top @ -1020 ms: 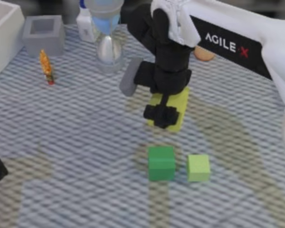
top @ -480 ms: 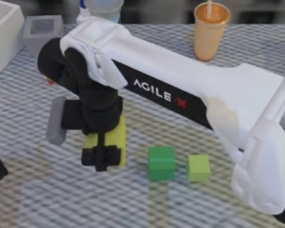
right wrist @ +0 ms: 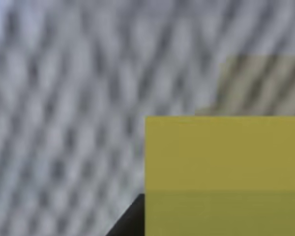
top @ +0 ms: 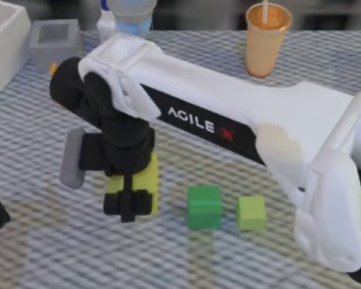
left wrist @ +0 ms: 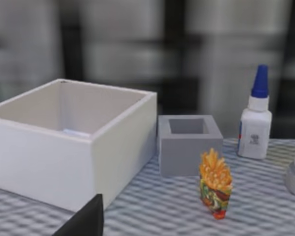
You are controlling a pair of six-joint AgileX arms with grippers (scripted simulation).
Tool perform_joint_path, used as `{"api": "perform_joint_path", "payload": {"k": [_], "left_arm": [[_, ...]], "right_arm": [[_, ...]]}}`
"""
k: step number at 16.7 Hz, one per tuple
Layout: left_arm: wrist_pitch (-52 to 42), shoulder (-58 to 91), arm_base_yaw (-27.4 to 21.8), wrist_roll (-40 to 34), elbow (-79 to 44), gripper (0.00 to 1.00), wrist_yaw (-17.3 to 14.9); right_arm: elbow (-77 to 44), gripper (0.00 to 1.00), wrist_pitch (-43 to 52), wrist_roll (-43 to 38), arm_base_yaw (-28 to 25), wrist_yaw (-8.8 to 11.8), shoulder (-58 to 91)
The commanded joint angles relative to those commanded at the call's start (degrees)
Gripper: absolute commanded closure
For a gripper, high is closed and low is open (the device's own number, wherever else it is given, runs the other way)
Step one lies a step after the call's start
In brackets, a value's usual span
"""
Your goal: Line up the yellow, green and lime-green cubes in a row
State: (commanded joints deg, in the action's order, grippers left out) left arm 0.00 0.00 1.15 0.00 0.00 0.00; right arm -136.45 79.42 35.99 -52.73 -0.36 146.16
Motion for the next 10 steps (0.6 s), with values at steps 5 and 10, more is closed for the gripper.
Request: {"api": "perform_joint_path", "payload": {"k": [5, 10], "left_arm": [[0.0, 0.0, 0.0, 0.0, 0.0, 0.0, 0.0], [0.0, 0.0, 0.0, 0.0, 0.0, 0.0, 0.0]], "right_arm": [[11.0, 1.0, -10.74, 0.14, -0.21, 0.01, 0.12], [11.95, 1.0, -11.69, 0.18, -0.28, 0.01, 0.24]]}}
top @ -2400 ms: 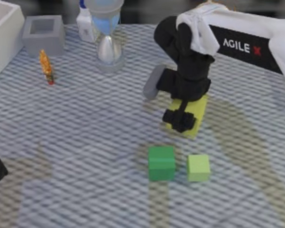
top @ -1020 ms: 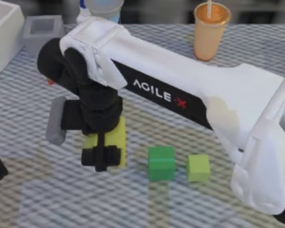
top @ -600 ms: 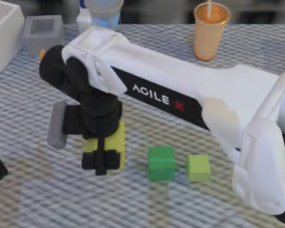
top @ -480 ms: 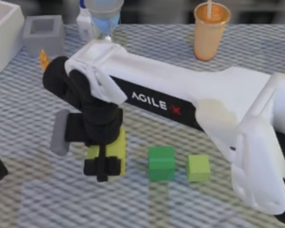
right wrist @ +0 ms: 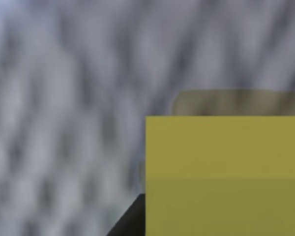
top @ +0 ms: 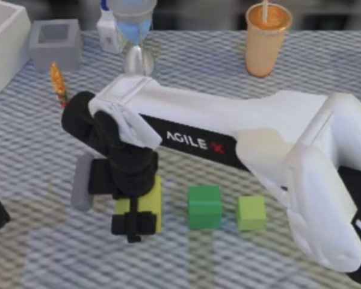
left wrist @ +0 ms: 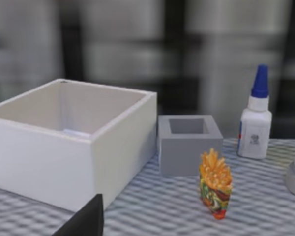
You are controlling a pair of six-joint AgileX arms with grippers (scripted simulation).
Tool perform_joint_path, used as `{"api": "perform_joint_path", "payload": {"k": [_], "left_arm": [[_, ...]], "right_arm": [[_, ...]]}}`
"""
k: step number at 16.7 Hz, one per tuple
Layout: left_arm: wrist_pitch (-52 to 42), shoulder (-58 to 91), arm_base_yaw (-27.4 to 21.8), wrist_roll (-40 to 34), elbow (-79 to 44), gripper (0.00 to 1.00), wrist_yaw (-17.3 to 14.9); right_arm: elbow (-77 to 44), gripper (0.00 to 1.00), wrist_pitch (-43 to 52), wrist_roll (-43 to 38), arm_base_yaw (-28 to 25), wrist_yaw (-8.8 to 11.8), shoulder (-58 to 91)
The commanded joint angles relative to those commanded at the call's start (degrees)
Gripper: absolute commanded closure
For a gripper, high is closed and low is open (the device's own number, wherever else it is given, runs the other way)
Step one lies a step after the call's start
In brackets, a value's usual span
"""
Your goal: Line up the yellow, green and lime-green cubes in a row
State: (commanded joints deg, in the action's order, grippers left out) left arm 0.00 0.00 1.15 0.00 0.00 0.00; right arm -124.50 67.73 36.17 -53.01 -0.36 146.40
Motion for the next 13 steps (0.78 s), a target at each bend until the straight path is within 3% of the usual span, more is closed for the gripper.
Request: {"api": "perform_joint_path", "payload": {"k": [13], "left_arm": [[0.0, 0.0, 0.0, 0.0, 0.0, 0.0, 0.0]], "right_arm": [[0.0, 0.02, 0.0, 0.0, 0.0, 0.0, 0.0]]}}
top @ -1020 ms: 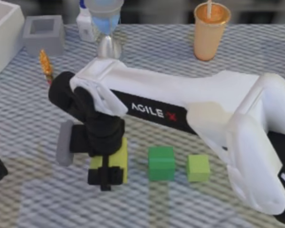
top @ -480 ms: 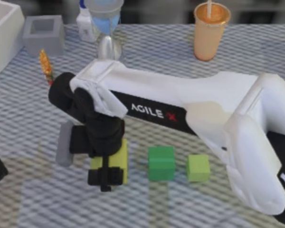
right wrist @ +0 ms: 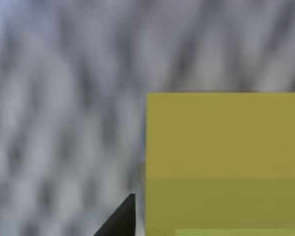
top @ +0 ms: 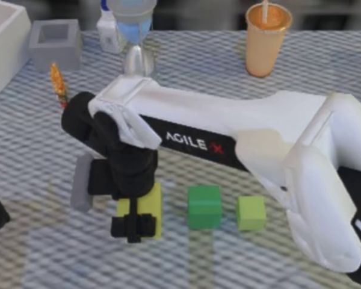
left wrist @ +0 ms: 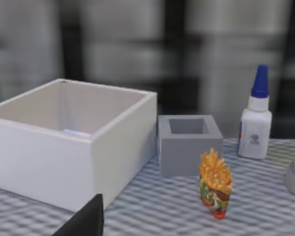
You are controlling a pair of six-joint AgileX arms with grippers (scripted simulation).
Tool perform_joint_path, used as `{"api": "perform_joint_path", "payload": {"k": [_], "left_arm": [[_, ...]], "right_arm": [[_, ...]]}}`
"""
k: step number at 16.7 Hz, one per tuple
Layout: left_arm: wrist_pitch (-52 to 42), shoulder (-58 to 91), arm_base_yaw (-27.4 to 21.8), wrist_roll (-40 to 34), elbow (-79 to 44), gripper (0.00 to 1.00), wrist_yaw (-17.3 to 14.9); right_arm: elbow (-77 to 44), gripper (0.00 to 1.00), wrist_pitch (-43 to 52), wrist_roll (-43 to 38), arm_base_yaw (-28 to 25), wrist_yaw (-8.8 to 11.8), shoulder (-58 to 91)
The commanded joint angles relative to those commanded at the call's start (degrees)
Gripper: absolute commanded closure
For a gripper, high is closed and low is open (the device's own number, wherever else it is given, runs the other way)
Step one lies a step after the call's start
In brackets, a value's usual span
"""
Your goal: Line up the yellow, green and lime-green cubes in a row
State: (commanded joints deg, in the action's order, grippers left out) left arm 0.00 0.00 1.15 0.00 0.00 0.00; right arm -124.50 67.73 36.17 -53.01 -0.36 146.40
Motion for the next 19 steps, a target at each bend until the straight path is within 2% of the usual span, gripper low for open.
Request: {"api": "perform_joint_path", "payload": {"k": [11, 16, 19], "left_arm": [[0.0, 0.0, 0.0, 0.0, 0.0, 0.0, 0.0], [0.0, 0.0, 0.0, 0.0, 0.0, 0.0, 0.0], [0.0, 0.0, 0.0, 0.0, 0.0, 0.0, 0.0]], "right_arm": [[-0.98, 0.0, 0.96, 0.1, -0.04, -0.01, 0.08], [-11.73, 0.0, 12.0, 0.06, -0.29, 0.0, -0.03], [-15.17, 0.0, 15.53, 0.08, -0.39, 0.01, -0.35]]}}
